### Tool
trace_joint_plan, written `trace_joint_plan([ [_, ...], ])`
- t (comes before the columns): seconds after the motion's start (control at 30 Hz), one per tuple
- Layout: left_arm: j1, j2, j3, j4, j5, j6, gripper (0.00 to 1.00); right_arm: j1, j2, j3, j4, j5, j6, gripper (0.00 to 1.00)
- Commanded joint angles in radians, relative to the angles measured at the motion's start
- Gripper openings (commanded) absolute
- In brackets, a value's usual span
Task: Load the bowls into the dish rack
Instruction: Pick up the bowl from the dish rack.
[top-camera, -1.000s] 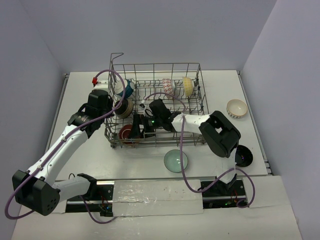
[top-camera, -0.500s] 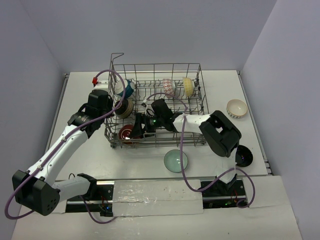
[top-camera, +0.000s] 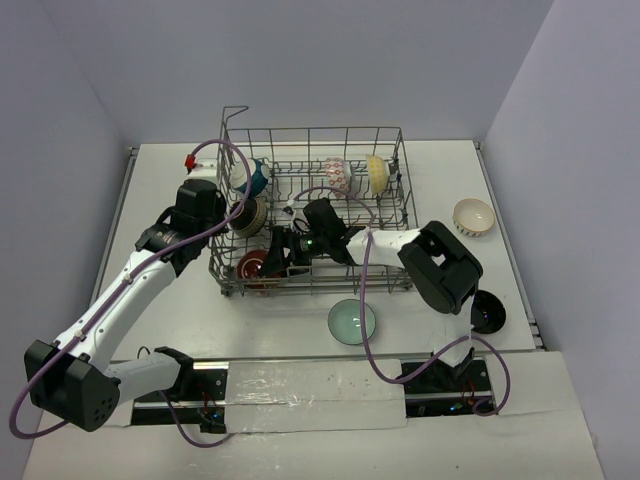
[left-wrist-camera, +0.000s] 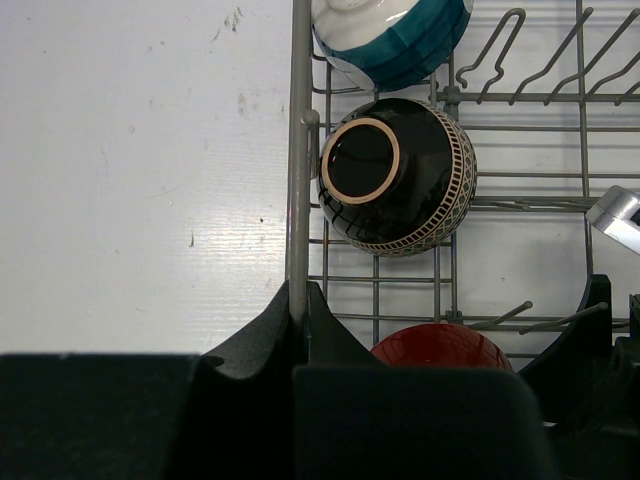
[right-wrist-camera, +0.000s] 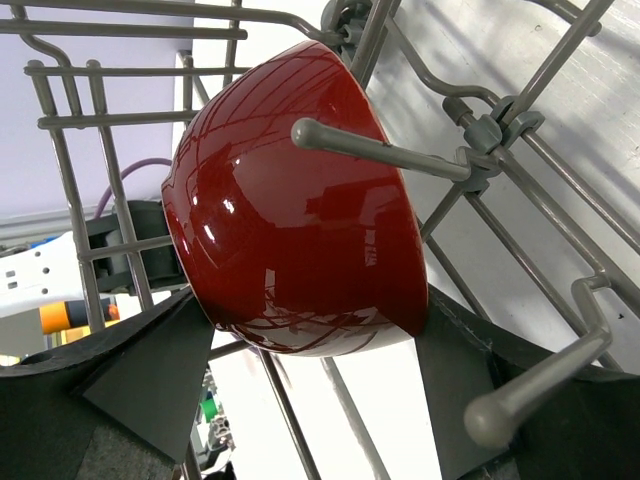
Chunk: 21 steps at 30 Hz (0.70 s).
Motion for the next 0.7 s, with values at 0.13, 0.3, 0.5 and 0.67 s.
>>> trace_joint_plan([
  [0.13,-0.03,0.015,-0.003,-0.046,0.097,0.015,0.0,0.007,-0.052,0.009,0.112,-0.074,0.053,0.0],
  [0.3,-0.03,0.016,-0.003,-0.046,0.093,0.015,0.0,0.004,-0.05,0.019,0.116,-0.087,0.064,0.0],
  [0.5,-0.03,0.016,-0.003,-0.046,0.091,0.015,0.0,0.006,-0.056,0.055,0.111,-0.09,0.074,0.0],
  [0.67,-0.03,0.019,-0.003,-0.046,0.09,0.015,0.0,0.004,-0.063,0.091,0.09,-0.09,0.082,0.0],
])
